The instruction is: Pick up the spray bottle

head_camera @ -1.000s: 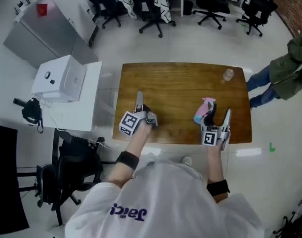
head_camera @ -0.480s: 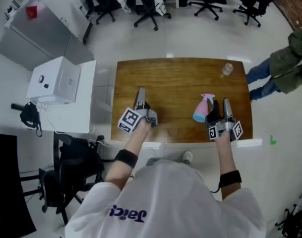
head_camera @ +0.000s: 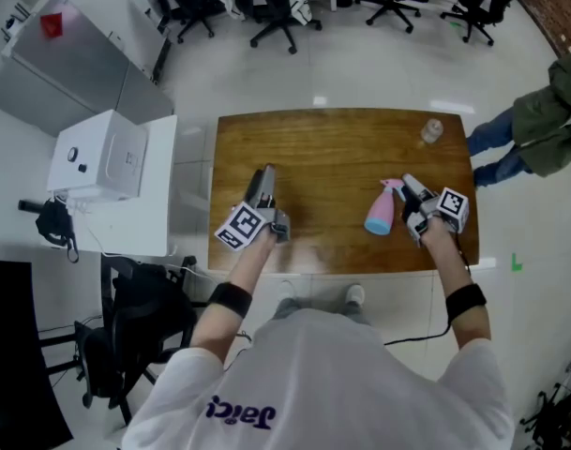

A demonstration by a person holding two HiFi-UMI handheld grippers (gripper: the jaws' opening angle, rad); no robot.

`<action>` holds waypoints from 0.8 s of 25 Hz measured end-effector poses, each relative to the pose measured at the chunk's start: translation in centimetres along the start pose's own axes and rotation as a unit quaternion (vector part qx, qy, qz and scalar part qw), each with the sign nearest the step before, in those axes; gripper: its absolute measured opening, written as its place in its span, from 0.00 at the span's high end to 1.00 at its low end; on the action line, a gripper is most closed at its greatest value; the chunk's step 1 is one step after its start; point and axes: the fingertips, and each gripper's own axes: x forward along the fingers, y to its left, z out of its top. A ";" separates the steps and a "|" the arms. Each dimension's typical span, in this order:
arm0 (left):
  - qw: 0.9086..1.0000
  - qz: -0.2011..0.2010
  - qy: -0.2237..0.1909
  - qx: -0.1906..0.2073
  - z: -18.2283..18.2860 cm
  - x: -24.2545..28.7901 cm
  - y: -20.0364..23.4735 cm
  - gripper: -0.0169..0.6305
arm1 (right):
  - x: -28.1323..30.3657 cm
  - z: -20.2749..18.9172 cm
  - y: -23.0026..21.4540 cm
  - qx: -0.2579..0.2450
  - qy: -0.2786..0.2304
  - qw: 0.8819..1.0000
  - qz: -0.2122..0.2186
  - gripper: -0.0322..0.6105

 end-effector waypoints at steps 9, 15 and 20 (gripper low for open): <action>0.998 0.003 0.019 0.059 0.2 -0.2 0.2 0.55 | 4.7 0.4 -5.1 -0.111 0.175 0.958 -0.200 0.47; 0.995 0.005 0.030 0.098 -0.4 -0.9 0.5 0.55 | 6.5 -1.7 -8.9 -0.111 0.254 0.916 -0.290 0.47; 0.993 -0.009 0.034 0.109 -0.8 -1.2 0.0 0.55 | 7.3 -1.8 -10.8 -0.136 0.279 0.883 -0.352 0.47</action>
